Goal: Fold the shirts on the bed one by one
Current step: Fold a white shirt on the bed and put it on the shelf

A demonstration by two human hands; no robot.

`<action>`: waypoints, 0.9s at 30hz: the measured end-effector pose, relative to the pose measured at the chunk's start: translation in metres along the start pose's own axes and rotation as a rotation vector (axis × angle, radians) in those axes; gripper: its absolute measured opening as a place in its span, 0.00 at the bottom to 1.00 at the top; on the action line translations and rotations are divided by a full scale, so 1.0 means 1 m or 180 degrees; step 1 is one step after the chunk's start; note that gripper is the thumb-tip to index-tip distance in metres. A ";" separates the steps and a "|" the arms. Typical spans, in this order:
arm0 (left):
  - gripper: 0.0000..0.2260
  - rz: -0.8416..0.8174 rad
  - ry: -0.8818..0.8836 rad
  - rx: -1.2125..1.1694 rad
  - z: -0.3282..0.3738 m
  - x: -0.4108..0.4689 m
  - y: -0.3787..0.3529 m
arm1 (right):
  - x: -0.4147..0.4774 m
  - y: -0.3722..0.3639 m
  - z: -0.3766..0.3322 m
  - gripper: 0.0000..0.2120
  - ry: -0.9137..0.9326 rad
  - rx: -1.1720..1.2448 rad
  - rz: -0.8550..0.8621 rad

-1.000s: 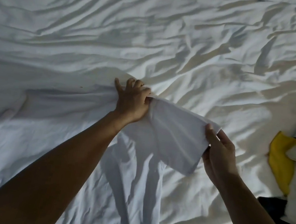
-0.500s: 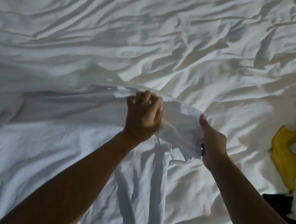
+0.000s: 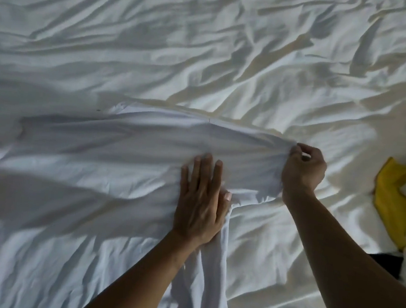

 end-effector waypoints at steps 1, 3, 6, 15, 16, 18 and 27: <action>0.29 -0.0030 0.0031 0.0047 0.000 -0.001 -0.001 | -0.002 0.003 0.000 0.10 -0.0069 0.0034 0.0093; 0.30 -0.0020 0.0079 0.0067 -0.001 -0.004 -0.003 | -0.011 0.002 0.007 0.18 -0.0288 -0.0073 -0.0102; 0.31 0.0037 0.0085 0.0029 -0.002 -0.007 -0.005 | -0.035 -0.002 0.020 0.29 -0.0387 -0.0606 -0.0728; 0.34 0.0118 0.0014 0.0314 -0.004 -0.009 -0.015 | -0.047 0.021 0.034 0.13 0.0044 -0.0920 -0.0485; 0.35 0.0126 0.0023 0.0357 -0.004 -0.009 -0.016 | -0.051 0.024 0.029 0.15 0.0299 -0.1161 -0.0354; 0.34 0.0111 0.0052 0.0442 -0.004 -0.009 -0.018 | -0.067 0.021 0.005 0.18 0.1364 -0.1496 -0.0172; 0.45 -0.0120 0.0017 0.0968 -0.004 -0.008 -0.031 | -0.051 -0.054 0.045 0.32 0.2781 -0.3122 -0.1954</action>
Point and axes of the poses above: each hand's wrist, its own x-axis towards the middle knuckle, its own y-axis out of the back of the hand, z = x × y, the point moved 7 cm from there along x, towards the middle knuckle, and after that the axes turned 8 degrees about x, right-handed, at the moved point
